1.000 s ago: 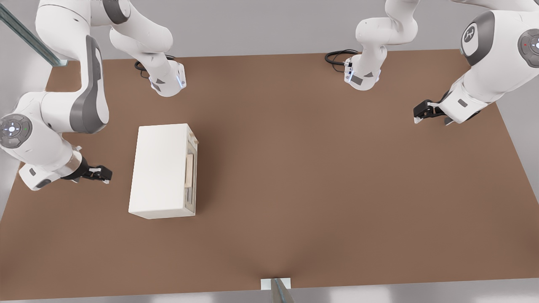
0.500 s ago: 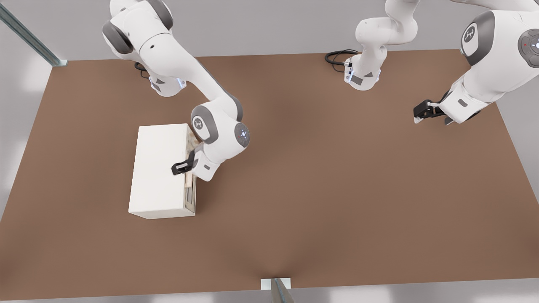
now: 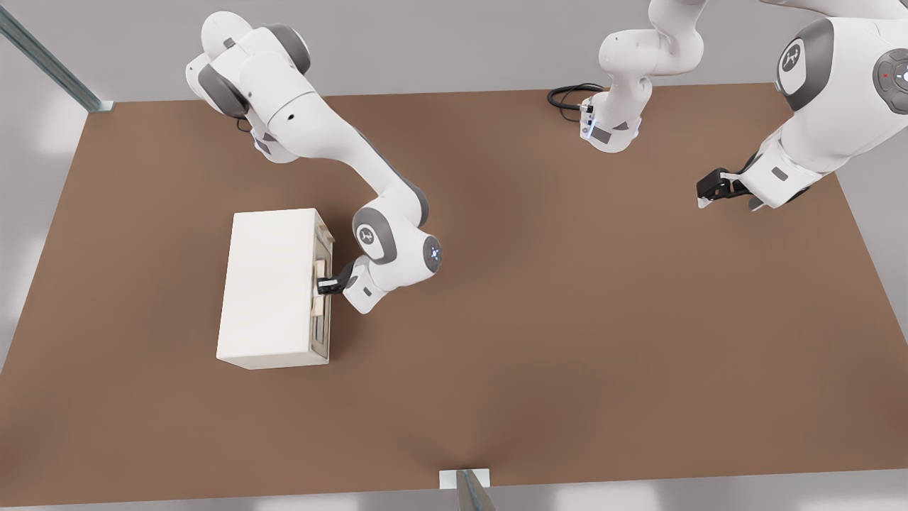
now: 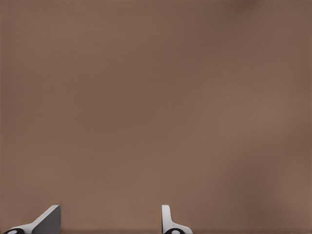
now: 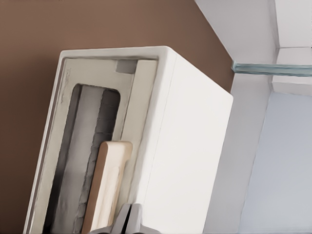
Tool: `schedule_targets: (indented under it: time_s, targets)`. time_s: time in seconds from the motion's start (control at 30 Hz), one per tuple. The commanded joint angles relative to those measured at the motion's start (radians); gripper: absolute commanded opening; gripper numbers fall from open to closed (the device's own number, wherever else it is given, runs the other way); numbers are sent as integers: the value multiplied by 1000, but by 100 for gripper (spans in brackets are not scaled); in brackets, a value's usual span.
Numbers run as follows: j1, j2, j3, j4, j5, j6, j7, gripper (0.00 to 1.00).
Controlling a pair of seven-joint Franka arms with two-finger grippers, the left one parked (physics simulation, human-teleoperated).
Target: Keep left arm still and open the oven door with right arm
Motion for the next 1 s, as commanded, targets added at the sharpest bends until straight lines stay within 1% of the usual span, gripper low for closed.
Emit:
schedule_targets:
  time_s: [0.0, 0.57, 0.63, 0.67, 0.7, 0.73, 0.77, 0.8, 0.83, 0.87, 0.9, 0.93, 0.97]
  targets:
    - [1, 10, -1, 0, -3, 10, 302, 21]
    - [7, 44, -7, 3, -8, 12, 306, 21]
    - [20, 44, -5, 8, 3, 19, 348, 21]
    - [35, 58, 1, 35, 20, 21, 377, 21]
    - [63, 99, 1, 117, 104, 22, 492, 21]
    - [96, 147, 1, 204, 205, 42, 645, 21]
    - [104, 158, 1, 252, 348, 130, 809, 21]
    - [80, 124, -25, 302, 534, 150, 837, 54]
    - [1, 58, -41, 284, 640, 165, 729, 100]
    - [-115, -52, -39, 184, 666, 183, 434, 100]
    - [-229, -167, -39, 70, 724, 237, 106, 100]
    - [-319, -262, -39, -18, 752, 266, -118, 100]
    - [-382, -335, -39, -93, 752, 274, -287, 100]
